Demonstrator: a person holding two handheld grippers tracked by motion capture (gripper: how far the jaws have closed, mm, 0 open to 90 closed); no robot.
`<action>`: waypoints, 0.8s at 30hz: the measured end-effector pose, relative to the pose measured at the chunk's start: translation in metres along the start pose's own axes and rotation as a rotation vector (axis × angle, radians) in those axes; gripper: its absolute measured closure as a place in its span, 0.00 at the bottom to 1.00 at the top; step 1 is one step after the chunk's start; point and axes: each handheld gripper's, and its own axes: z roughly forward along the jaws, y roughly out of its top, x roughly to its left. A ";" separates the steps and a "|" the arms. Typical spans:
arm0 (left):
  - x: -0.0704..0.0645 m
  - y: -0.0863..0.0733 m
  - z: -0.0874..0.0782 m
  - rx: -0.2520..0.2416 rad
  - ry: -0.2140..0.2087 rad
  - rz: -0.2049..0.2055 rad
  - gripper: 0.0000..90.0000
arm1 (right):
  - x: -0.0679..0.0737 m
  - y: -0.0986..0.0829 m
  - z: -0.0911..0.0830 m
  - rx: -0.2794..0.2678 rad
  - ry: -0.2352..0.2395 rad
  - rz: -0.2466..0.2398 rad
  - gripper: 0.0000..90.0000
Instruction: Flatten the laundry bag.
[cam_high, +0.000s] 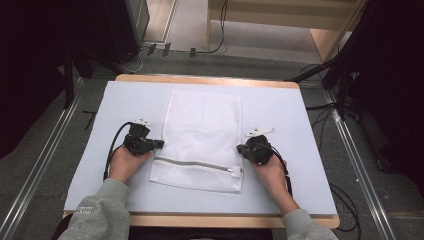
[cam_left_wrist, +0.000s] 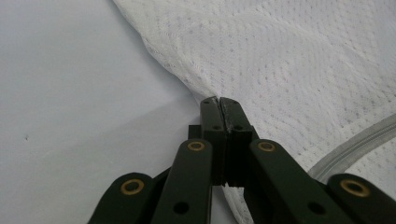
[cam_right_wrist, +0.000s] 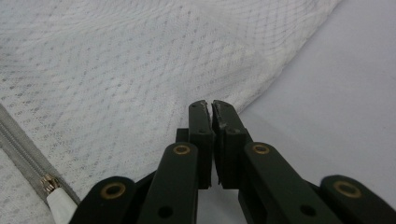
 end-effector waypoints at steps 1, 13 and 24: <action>0.000 0.000 0.000 0.004 0.004 0.002 1.00 | 0.000 0.001 0.000 0.004 0.000 -0.003 0.99; 0.003 -0.009 -0.009 0.003 -0.041 -0.066 1.00 | -0.011 0.010 0.009 -0.002 0.031 0.022 1.00; 0.001 -0.004 -0.015 -0.019 -0.090 -0.076 0.75 | -0.014 0.011 -0.001 -0.038 0.066 0.043 0.88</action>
